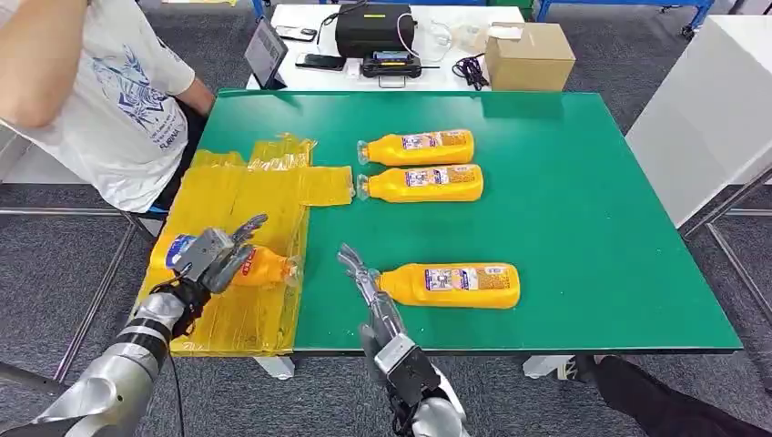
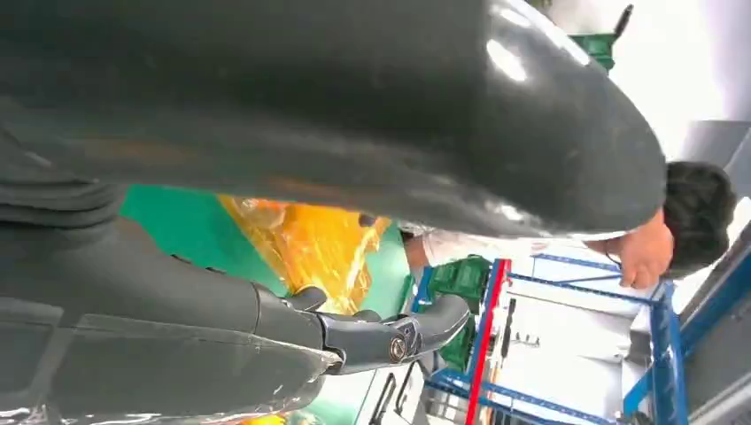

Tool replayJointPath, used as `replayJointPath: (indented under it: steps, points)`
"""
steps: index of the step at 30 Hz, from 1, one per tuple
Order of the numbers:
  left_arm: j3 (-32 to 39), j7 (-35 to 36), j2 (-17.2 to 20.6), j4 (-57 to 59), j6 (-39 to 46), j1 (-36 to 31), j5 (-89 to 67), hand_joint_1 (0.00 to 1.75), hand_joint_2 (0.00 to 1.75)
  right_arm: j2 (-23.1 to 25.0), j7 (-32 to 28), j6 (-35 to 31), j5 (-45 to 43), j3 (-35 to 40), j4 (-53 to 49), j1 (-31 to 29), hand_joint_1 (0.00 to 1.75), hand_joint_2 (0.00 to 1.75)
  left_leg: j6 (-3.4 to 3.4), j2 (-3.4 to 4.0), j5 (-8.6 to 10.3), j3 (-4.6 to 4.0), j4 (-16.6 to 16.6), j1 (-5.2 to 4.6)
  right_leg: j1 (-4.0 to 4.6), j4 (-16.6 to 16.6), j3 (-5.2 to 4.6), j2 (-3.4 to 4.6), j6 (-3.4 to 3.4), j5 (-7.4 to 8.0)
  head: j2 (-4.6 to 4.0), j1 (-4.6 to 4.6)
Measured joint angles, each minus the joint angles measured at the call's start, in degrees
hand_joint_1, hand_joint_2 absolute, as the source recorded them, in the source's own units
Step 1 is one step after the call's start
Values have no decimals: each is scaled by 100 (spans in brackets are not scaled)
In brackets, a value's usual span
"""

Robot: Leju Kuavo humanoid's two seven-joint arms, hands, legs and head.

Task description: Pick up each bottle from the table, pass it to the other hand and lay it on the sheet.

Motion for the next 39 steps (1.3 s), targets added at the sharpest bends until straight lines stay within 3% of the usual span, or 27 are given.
replayJointPath:
  steps: [1, 2, 6, 10, 13, 18, 22, 26, 30, 39]
  points:
    - [2, -30, -76, -37, 762, 28, 45, 0, 175, -2, 35, -39, 76, 11, 11, -7, 0, 0, -1, 6, 0, -5, 0, 0, 0, 0, -8, 2, -2, 4, 0, 4]
    - [15, -218, -156, -104, 1470, 92, 180, 0, 175, -4, 59, -112, 155, 20, 30, -15, 0, 175, 0, 18, 1, -16, 1, 0, 2, 0, -27, 3, -15, 15, 0, 0]
    - [96, -978, -418, -644, 2626, 308, 779, 0, 175, -7, 183, -431, 390, 0, 138, -30, 0, 175, 3, 24, 13, -48, 3, 0, 2, 1, -53, 3, -12, 17, 0, 2]
    - [-208, -1028, -522, -2199, 3612, 987, 1915, 0, 175, -149, 630, -1128, 1243, -152, 160, -119, 0, 175, -2, 44, 5, -57, 4, -2, -1, 2, -73, 24, -11, 18, 0, -2]
    - [-621, -1028, -575, -3409, 4027, 1443, 2004, 0, 175, -396, 892, -1265, 1715, -440, 157, -274, 0, 175, 0, 19, 5, -73, 6, -3, -1, -3, -75, 13, -9, 14, 0, 2]
    - [-715, -1028, -927, -5190, 4083, 1984, 1434, 0, 175, -501, 977, -1123, 1897, -706, 162, -334, 0, 175, 2, 28, -1, -86, 6, -4, -2, -5, -88, 17, -9, 14, 0, 4]
    - [-912, -1028, -1021, -5949, 4083, 2220, 1662, 0, 175, -553, 1111, -1178, 2132, -739, 203, -395, 0, 175, 1, 31, -5, -84, 6, -2, 1, -6, -92, 17, -9, 14, 0, 2]
    - [-1169, -1025, -991, -6098, 3829, 2482, 3030, 0, 175, -927, 1712, -1011, 2271, -916, 201, -427, 0, 175, 2, 30, -3, -84, 5, -2, 1, -6, -90, 17, -10, 14, 0, 0]
    - [-1313, -1025, -947, -6109, 3542, 2774, 3191, 0, 175, -1433, 2130, -362, 2455, -1332, 168, -481, 0, 175, 4, 27, -2, -87, 6, -12, -9, -6, -89, 16, -8, 15, 0, 2]
    - [-1423, -1027, -958, -5996, 3168, 3054, 3084, 0, 175, -2220, 2271, 582, 2033, -1541, 175, -513, 0, 175, 7, 28, -6, -89, 8, -13, -11, -9, -95, 17, -5, 14, 0, -4]
